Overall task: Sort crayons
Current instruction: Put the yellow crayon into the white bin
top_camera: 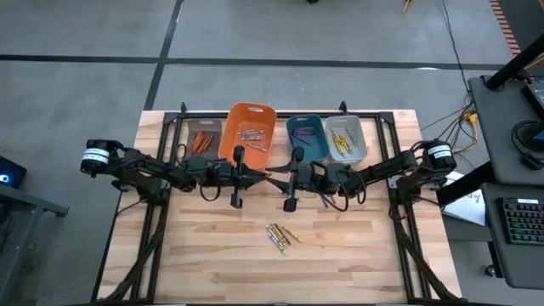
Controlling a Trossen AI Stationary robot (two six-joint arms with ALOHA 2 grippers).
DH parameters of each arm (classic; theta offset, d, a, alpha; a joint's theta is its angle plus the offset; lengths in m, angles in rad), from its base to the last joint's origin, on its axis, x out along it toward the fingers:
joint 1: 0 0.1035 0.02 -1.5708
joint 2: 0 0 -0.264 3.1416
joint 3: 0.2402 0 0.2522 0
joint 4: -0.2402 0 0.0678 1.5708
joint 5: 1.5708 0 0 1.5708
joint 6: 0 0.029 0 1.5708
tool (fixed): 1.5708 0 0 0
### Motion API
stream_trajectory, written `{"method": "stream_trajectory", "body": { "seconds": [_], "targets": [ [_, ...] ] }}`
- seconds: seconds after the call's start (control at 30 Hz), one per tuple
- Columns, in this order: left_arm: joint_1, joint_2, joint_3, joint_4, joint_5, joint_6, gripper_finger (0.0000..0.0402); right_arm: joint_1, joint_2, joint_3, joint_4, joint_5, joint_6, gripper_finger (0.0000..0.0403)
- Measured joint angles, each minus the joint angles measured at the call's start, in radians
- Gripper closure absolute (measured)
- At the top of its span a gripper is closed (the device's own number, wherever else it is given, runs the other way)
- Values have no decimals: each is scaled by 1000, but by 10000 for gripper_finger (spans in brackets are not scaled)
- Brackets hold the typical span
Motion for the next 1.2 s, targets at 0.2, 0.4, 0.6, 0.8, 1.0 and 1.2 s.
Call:
{"method": "stream_trajectory", "body": {
  "seconds": [0.2,0.4,0.6,0.8,1.0,1.2],
  "targets": [
    [0,0,0,1,0,1,381,0,0,0,-2,1,-4,383],
    [0,-22,-2,-2,-3,31,335,-2,-20,1,-43,6,-4,385],
    [-1,-131,-7,-142,-104,122,299,-13,-121,59,-402,165,10,386],
    [0,-286,-5,-345,-145,167,289,-95,-205,197,-972,242,171,387],
    [0,-442,3,-525,-224,162,294,-283,-210,324,-1483,246,355,387],
    [0,-562,4,-684,-236,136,300,-518,-210,317,-1759,212,486,387]
  ]
}}
